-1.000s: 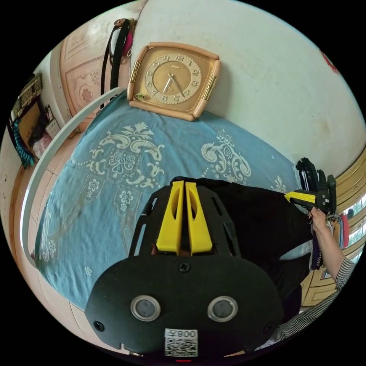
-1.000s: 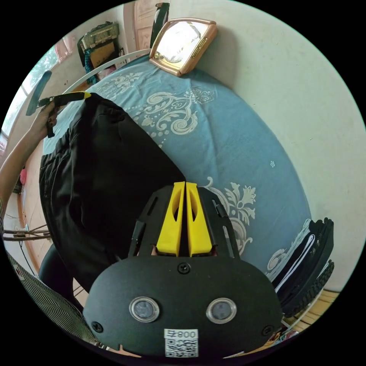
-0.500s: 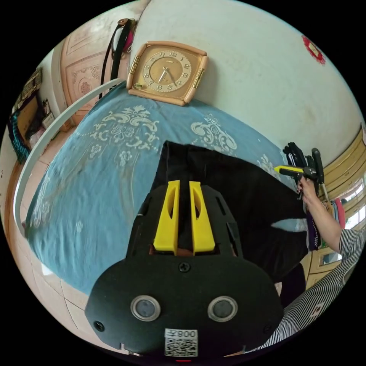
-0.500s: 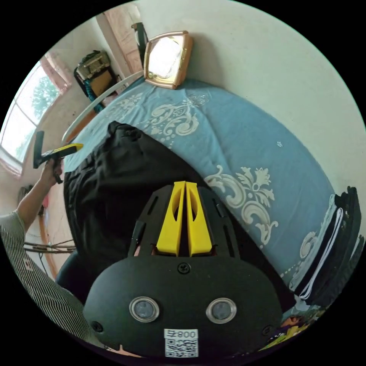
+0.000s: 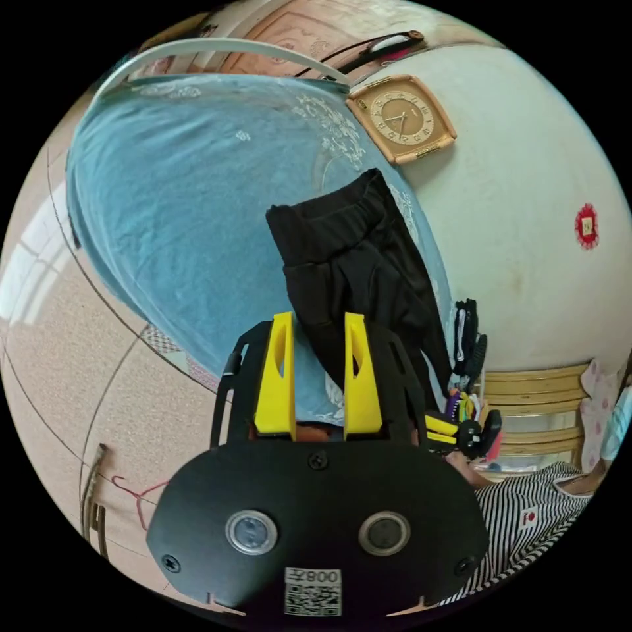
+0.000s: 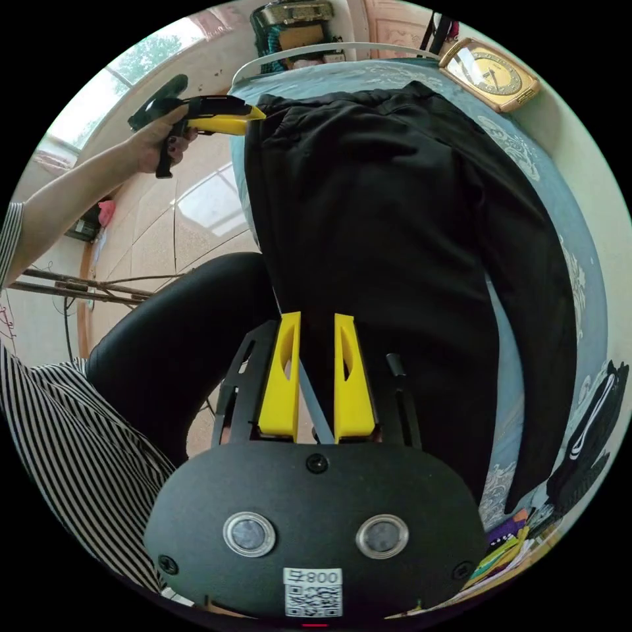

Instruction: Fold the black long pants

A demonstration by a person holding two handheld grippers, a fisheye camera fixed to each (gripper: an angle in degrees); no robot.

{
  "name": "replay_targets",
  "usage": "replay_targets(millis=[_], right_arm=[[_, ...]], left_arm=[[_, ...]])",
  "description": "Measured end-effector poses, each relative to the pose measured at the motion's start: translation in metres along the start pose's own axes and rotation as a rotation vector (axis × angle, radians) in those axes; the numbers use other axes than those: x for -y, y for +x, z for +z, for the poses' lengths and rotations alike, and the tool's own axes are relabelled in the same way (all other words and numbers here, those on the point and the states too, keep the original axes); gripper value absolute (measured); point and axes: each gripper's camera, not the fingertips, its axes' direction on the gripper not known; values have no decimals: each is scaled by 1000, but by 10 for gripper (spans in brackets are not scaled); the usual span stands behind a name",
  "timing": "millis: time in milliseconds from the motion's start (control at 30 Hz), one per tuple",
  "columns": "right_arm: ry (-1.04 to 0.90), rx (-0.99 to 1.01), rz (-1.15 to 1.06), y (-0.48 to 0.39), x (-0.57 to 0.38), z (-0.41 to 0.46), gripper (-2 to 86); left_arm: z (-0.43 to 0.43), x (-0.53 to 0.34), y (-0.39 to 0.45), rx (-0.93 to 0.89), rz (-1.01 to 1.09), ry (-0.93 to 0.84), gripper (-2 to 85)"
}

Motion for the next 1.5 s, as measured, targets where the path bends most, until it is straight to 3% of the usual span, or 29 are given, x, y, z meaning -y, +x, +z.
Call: replay_targets(millis=[133, 500, 800, 1033, 1200, 1333, 1500], right_arm=[[-18, -45, -2, -19, -10, 16, 74], [-20, -149, -68, -48, -58, 65, 34], [-73, -47, -52, -40, -102, 106, 21], [100, 227, 324, 28, -183, 110, 57], [223, 117, 842, 102, -335, 97, 61], [201, -18, 1271, 141, -469, 103, 74], [248, 21, 1389, 159, -523, 131, 58]], left_arm=[[4, -4, -7, 40, -10, -37, 49], [-9, -29, 4, 57, 35, -8, 32], [-5, -43, 8, 80, -12, -12, 41], [-2, -68, 28, 56, -39, 1, 65], [4, -87, 83, 93, 90, 25, 54], [41, -82, 145, 151, 268, -94, 41], [92, -66, 196, 311, 394, -258, 18]])
